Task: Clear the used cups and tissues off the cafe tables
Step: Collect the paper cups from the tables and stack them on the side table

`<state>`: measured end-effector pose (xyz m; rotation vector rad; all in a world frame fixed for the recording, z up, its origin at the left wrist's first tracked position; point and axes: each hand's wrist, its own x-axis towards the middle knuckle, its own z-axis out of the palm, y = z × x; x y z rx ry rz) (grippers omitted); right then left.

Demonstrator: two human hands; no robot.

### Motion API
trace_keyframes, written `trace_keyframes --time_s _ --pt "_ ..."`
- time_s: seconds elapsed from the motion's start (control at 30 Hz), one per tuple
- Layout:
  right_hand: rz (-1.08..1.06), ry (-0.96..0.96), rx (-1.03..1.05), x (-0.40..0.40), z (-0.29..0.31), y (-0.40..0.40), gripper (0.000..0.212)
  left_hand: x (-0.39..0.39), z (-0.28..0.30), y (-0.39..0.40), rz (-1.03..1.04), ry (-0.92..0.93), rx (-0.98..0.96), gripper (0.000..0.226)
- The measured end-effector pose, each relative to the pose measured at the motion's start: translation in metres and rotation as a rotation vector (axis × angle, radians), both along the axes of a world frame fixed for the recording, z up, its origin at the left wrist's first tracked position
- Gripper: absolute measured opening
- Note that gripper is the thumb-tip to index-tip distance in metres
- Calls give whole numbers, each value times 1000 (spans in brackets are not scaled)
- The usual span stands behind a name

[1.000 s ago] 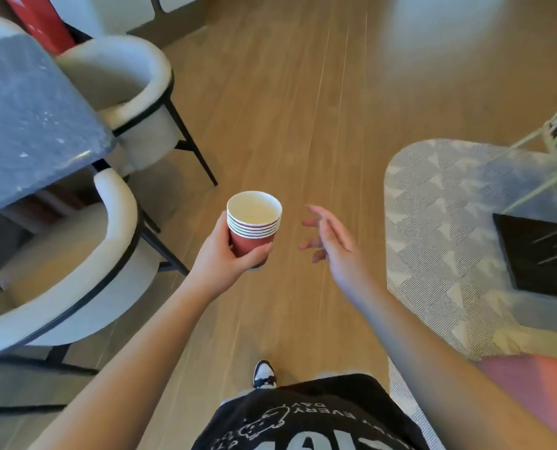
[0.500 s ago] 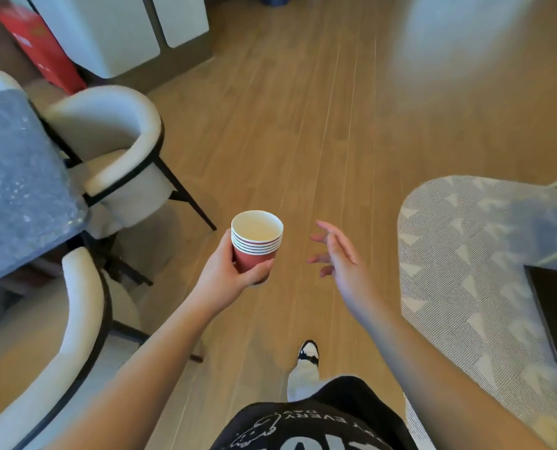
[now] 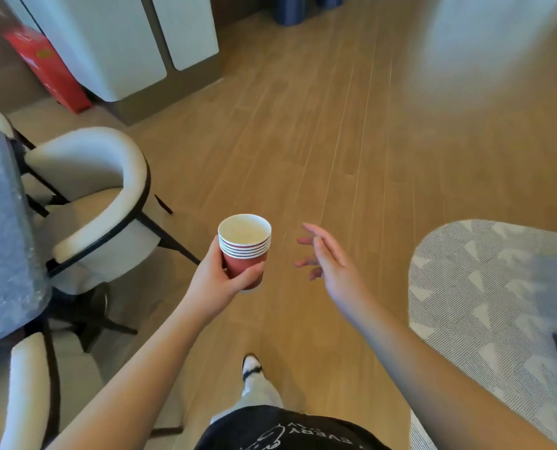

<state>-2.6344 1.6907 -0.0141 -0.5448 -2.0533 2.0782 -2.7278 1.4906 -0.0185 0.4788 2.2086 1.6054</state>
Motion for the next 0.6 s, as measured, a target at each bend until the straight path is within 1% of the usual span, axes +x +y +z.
trace_keyframes --time_s 0.17,0.33,0.43,0.6 --pt "0 -7 14 -83 -11 35 29 -85 -13 34 -12 -10 -14 72" --pt "-30 -36 29 -178 -9 67 31 -183 -13 65 -42 -14 -5 71" --pt "-82 -6 35 -229 -3 94 32 -245 -6 87 -84 -1 -10 75" --pt "-133 -6 41 -297 8 135 35 -332 4 133 -111 4 52 81"
